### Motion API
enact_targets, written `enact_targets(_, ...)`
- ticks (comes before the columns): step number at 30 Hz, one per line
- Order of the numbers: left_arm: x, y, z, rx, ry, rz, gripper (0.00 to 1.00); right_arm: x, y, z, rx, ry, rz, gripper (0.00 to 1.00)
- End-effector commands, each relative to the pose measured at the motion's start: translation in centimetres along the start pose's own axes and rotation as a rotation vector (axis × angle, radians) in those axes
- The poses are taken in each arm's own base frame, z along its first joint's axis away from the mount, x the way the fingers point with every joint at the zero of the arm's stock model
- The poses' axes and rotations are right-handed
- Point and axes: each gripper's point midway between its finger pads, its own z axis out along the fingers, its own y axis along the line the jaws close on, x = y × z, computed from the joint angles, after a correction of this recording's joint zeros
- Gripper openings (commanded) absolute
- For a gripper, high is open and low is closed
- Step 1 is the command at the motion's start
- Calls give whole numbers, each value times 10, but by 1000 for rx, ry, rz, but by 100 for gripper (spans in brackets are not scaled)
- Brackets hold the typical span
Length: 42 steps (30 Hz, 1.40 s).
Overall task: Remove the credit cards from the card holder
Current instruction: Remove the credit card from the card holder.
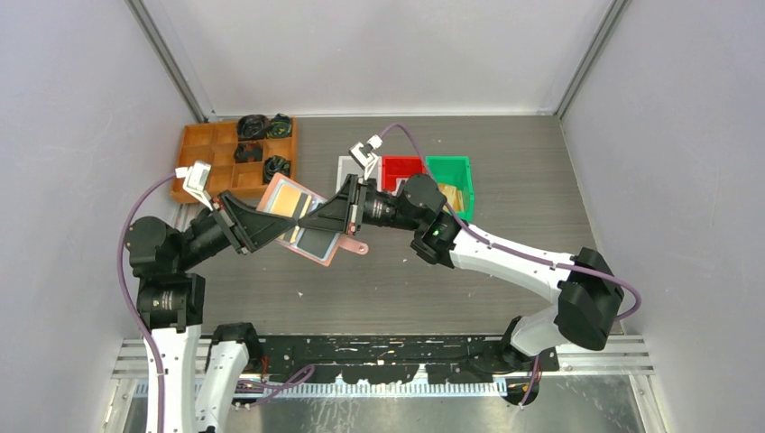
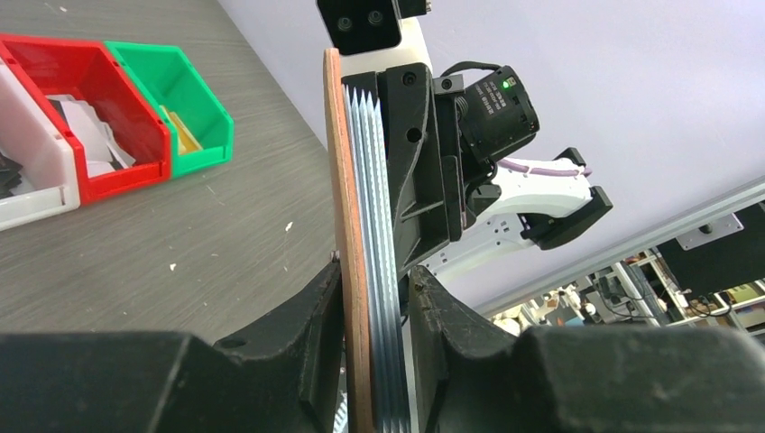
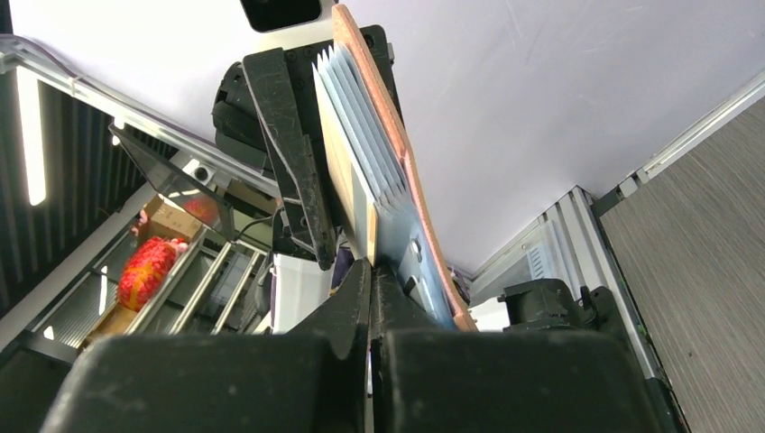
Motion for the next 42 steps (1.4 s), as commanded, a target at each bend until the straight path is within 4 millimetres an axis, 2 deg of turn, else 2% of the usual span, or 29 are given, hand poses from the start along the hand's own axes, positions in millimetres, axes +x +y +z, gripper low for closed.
enact_targets(1, 2, -28, -4, 93, 31, 40, 32, -5, 12, 2, -45, -51, -41, 1)
enact_targets(7, -3, -31, -3, 103, 14, 34, 31, 3, 5, -4, -58, -67, -15, 1)
enact_targets(15, -7, -31, -1, 96, 3, 27, 24, 8, 4, -12, -82, -78, 3, 1)
enact_targets(29, -15, -34, 0, 89, -27, 37, 23, 7, 4, -19, -97, -138, 39, 1)
enact_targets(32, -15, -34, 0, 88, -28, 40, 18, 5, 7, -18, -100, -140, 32, 1)
enact_targets(33, -15, -34, 0, 88, -28, 43, 15, 4, 8, -18, -101, -142, 31, 6)
enact_targets(37, -17, -33, 0, 83, -38, 44, 5, -2, 11, -15, -112, -171, 36, 41)
enact_targets(39, -18, -33, 1, 82, -40, 45, 4, -5, 13, -14, -115, -183, 36, 46)
enact_targets(42, -18, -34, 0, 84, -40, 49, 3, -12, 19, -11, -123, -200, 28, 45)
